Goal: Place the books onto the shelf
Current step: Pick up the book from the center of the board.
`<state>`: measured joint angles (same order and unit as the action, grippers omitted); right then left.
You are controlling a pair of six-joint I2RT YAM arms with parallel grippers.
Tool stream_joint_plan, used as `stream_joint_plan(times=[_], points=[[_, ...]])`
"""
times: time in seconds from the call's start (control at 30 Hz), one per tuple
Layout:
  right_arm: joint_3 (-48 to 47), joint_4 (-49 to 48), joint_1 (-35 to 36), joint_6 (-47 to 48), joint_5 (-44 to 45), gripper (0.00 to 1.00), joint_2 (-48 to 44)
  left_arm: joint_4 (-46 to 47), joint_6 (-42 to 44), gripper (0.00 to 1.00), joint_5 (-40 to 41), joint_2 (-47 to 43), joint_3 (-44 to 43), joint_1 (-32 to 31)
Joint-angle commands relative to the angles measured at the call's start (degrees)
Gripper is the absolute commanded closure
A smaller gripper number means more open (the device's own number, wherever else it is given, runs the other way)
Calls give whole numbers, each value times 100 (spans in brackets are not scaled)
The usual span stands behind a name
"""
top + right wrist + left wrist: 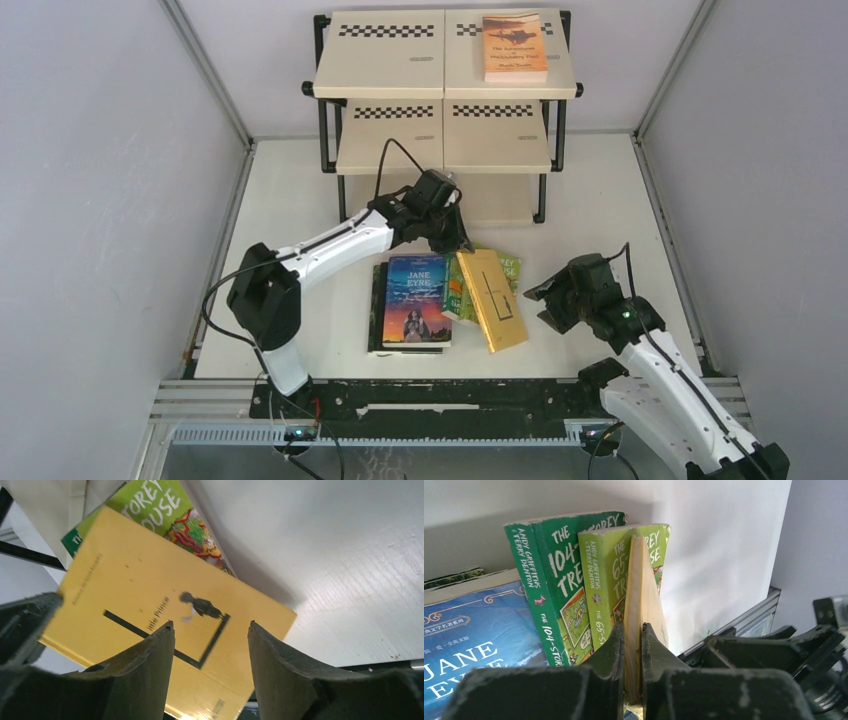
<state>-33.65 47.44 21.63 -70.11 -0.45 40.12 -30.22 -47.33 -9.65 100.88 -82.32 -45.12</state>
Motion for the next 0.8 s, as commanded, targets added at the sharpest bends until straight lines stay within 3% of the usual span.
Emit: stream_joint_plan(times=[0.0, 0.4, 0.77], points=[[130, 192, 129, -234, -130, 37, -340, 262, -496, 100, 354, -95, -203, 176], [466, 264, 183, -450, -574, 37, -880, 613, -1204, 100, 715, -220, 54, 344], [1457, -929, 181, -1274, -1052, 37, -1237, 843, -1498, 100, 485, -198, 240, 429]])
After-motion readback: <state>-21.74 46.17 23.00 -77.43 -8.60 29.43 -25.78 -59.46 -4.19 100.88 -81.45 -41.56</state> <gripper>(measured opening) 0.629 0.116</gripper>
